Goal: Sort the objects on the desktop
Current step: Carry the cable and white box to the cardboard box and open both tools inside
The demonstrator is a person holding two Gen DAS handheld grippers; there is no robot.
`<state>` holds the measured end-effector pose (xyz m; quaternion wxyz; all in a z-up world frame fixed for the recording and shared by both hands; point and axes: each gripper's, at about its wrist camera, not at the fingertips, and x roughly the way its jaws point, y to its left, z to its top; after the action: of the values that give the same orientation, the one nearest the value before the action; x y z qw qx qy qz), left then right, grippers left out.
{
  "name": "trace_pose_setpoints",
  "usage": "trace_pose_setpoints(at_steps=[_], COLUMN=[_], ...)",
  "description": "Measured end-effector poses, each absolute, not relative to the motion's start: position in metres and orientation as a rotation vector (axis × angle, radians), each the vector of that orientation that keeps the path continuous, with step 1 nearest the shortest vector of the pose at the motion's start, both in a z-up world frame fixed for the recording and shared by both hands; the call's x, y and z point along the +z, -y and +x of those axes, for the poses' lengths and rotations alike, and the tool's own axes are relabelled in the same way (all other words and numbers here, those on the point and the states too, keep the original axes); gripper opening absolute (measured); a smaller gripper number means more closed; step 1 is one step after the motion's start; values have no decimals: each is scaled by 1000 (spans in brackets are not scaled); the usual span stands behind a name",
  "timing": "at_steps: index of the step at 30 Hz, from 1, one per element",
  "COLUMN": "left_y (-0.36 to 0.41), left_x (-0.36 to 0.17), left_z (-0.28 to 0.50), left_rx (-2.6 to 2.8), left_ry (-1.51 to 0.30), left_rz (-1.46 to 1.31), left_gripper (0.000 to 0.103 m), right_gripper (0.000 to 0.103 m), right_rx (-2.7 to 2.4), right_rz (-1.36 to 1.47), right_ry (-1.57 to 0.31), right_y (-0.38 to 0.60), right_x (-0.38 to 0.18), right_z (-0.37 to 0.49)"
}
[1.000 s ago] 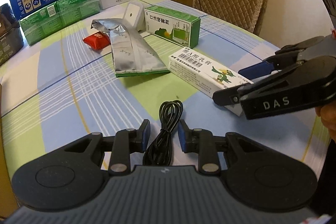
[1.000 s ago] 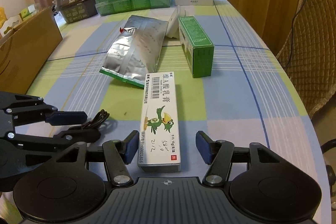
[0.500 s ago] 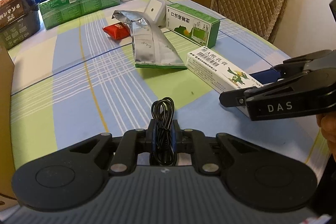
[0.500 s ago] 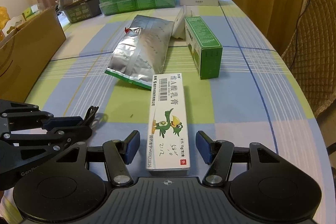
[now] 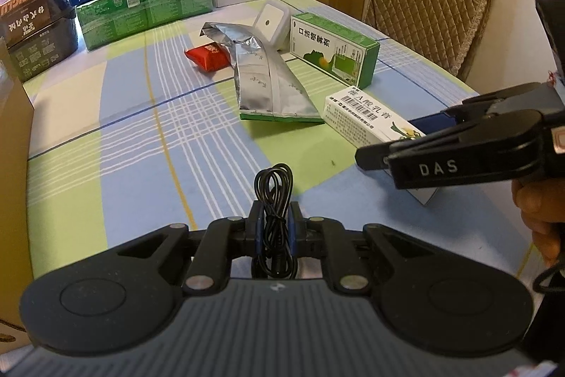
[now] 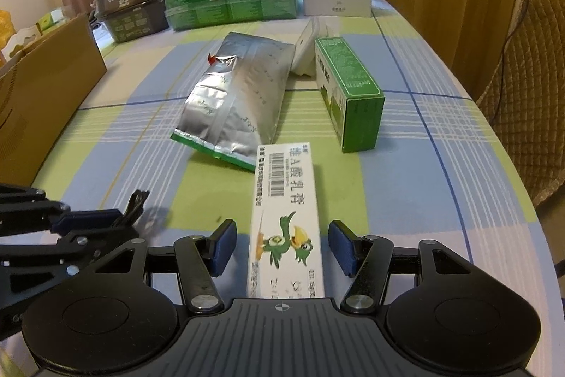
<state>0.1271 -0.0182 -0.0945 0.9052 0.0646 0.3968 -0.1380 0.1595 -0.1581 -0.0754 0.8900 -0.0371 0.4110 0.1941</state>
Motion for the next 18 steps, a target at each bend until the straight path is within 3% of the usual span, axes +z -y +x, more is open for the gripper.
trace_pose_setpoints(at_steps=[3,18], left_y=[18,13], left_x=[-94,-69], left_z=[127,117], left_rx=[-286,-264], left_ry=[-819,-766], left_rz=[130,127], left_gripper=[10,10], right_gripper=[36,35], right_rx=[391,438], right_rz=[-102,-77], right_ry=[-844,-736], right_y=[155,148], right_x=[-75,-41], right_z=[160,130])
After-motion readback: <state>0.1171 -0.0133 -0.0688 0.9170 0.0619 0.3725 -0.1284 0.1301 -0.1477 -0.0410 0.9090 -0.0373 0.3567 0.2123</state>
